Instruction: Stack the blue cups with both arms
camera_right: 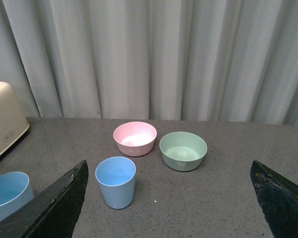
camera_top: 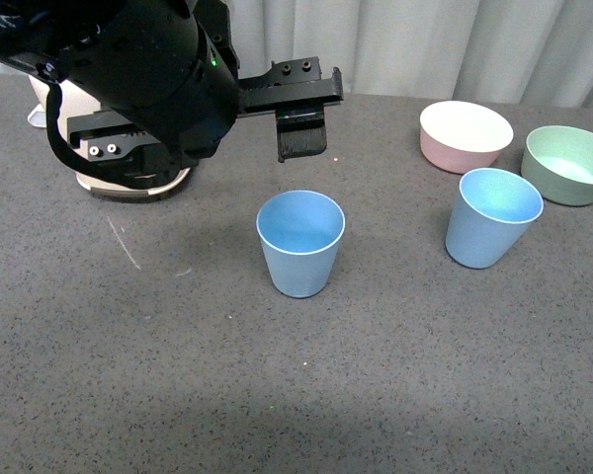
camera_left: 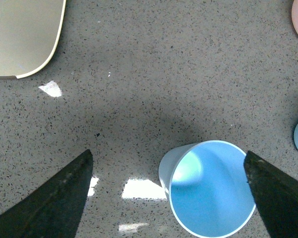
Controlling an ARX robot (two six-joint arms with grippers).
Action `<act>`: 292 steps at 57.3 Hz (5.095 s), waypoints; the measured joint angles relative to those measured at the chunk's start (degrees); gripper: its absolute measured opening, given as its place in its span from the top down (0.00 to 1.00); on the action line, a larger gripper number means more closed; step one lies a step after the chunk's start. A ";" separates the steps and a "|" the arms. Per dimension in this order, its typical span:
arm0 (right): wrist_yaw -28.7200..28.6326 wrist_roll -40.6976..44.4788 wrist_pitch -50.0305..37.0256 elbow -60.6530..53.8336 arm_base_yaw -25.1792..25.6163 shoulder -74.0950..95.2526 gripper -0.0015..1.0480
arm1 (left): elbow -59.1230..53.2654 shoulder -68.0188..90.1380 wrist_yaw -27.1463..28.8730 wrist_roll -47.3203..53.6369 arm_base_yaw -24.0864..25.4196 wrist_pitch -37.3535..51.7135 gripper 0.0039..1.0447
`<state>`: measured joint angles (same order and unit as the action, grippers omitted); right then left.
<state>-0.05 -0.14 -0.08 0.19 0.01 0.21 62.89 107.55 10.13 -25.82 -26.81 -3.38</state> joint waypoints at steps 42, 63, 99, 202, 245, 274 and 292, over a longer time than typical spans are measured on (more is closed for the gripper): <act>0.02 0.00 0.00 0.00 0.00 0.00 0.09 | -47.98 -25.27 2.47 24.94 13.79 69.79 0.97; 0.00 0.00 0.00 0.00 0.00 0.00 0.09 | -56.76 -41.55 -2.73 25.33 19.34 62.45 0.97; 0.00 0.00 0.00 0.00 0.00 0.00 0.09 | -61.79 -74.62 -10.14 25.40 26.67 35.80 0.97; 2.82 5.77 1.01 1.90 -1.53 10.99 0.09 | -61.81 -107.30 -10.14 25.53 26.67 3.50 0.05; 2.38 -9.16 -11.37 45.33 -3.15 102.20 0.09 | -61.81 -107.32 -10.14 25.53 26.67 3.50 0.06; 2.60 -12.35 0.52 60.48 -4.79 117.15 0.32 | -61.81 -107.32 -10.14 25.53 26.67 3.50 0.06; 2.58 -13.51 1.97 61.92 -4.94 117.33 0.74 | -61.81 -107.32 -10.14 25.53 26.67 3.50 0.06</act>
<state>2.52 -13.65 1.89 62.11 -4.93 117.54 1.08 0.23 -0.01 -0.30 -0.14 0.12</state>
